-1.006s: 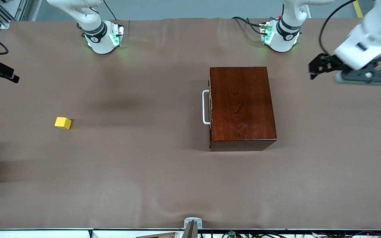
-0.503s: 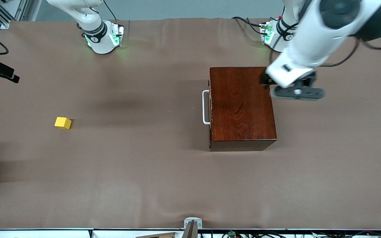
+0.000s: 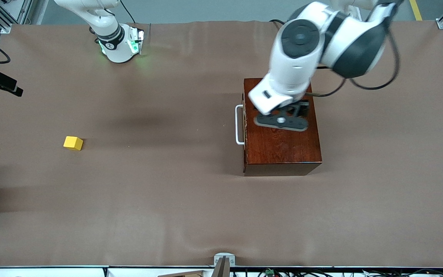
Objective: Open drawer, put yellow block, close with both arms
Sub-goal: 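Reach the left gripper to the white drawer handle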
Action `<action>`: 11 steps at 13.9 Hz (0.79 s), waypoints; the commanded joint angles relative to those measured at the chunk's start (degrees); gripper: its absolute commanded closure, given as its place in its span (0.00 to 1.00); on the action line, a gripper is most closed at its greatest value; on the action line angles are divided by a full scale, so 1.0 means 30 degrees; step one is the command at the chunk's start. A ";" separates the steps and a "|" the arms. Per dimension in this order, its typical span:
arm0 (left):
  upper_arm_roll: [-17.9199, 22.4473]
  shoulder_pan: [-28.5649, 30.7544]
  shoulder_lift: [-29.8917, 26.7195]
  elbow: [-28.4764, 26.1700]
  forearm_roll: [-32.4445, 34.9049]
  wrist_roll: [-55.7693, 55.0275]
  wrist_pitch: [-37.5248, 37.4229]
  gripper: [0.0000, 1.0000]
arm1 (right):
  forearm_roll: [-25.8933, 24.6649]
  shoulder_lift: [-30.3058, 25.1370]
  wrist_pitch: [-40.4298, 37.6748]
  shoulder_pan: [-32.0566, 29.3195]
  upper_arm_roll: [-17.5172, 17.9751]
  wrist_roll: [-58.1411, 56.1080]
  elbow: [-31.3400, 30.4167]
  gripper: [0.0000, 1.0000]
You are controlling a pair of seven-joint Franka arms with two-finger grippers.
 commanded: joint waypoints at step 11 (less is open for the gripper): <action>0.6735 -0.8610 0.6294 0.3866 0.1148 -0.4316 0.2319 0.00 | -0.0050 -0.0511 -0.0053 0.0054 0.0095 0.0102 -0.0537 0.00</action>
